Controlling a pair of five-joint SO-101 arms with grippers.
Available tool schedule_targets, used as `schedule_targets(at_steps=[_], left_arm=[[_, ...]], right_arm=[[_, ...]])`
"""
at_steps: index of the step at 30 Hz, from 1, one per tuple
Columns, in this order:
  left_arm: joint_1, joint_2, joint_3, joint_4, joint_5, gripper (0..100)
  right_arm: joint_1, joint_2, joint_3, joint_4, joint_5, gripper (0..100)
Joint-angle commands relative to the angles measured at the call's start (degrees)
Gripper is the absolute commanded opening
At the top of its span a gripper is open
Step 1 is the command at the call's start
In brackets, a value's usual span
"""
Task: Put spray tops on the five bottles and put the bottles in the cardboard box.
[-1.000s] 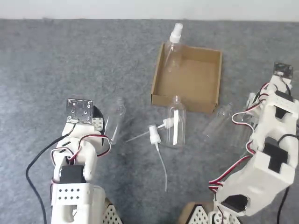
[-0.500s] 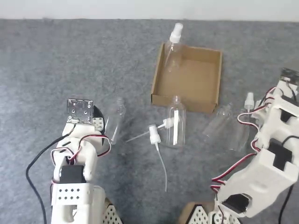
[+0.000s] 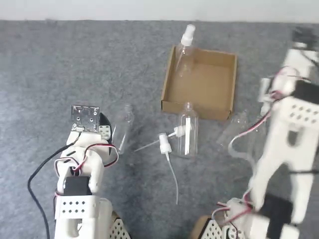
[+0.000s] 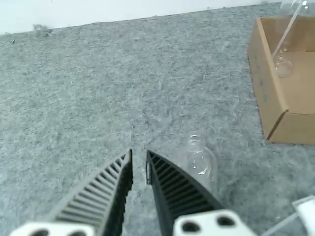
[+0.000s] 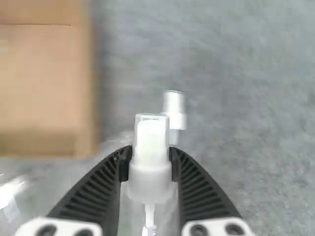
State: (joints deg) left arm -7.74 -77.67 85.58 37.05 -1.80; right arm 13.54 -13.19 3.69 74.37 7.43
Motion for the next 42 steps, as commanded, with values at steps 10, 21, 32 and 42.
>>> schedule_targets(at_steps=[10,21,32,42], left_arm=[[-1.8,0.4,-0.6,-1.5,-0.2,4],[-1.8,0.4,-0.6,-1.5,-0.2,4],[-1.8,0.4,-0.6,-1.5,-0.3,4],[-1.8,0.4,-0.6,-1.6,-0.3,4]], right_arm=[[-40.1,-14.8,-3.9,5.3,-9.5,2.4],[-48.9,8.4,-9.7,-7.1,-22.3,2.4],[-51.6,26.7,-9.7,-17.5,-31.6,2.8],[-51.6,32.8,-9.6,-18.6,-32.8,2.8]])
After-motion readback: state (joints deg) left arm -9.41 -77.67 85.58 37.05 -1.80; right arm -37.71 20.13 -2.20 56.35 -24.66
